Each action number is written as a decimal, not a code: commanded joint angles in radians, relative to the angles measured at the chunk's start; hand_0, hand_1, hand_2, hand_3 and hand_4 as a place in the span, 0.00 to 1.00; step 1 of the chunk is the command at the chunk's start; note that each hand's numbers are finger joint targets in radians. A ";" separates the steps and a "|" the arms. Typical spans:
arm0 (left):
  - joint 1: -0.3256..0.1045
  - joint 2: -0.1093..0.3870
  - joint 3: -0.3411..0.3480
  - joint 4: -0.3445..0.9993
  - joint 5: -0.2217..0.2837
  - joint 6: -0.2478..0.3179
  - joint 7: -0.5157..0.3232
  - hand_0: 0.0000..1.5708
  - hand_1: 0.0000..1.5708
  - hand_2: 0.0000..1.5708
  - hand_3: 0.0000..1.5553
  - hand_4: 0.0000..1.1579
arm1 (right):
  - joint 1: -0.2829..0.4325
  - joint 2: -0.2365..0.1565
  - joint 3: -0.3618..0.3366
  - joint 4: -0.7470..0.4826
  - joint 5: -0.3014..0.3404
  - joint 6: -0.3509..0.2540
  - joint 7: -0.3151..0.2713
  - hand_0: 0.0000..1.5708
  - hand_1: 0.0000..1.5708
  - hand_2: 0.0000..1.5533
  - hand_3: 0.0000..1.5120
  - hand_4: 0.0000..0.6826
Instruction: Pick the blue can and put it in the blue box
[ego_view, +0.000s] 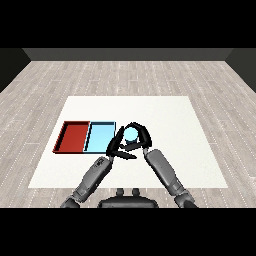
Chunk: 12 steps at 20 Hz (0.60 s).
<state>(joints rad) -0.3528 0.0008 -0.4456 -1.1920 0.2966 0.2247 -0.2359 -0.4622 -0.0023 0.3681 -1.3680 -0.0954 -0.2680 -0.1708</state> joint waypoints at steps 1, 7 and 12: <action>-0.036 -0.001 0.038 0.012 -0.007 -0.019 0.034 0.00 0.00 0.00 0.00 0.00 | -0.062 0.002 0.031 0.123 -0.091 -0.033 -0.083 0.93 0.93 0.95 0.94 0.90; -0.059 -0.001 -0.012 0.002 0.001 0.023 0.034 0.00 0.00 0.00 0.00 0.00 | -0.021 0.002 0.097 0.046 -0.067 -0.065 -0.043 0.94 0.94 0.94 0.94 0.86; -0.096 -0.001 -0.006 0.098 0.051 -0.012 -0.063 0.00 0.00 0.00 0.00 0.00 | -0.064 0.002 0.089 0.106 -0.088 -0.041 -0.057 0.92 0.92 0.93 0.92 0.82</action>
<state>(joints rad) -0.3891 0.0011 -0.4569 -1.1627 0.3105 0.2208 -0.2572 -0.5005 -0.0003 0.4457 -1.2980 -0.1643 -0.3103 -0.2190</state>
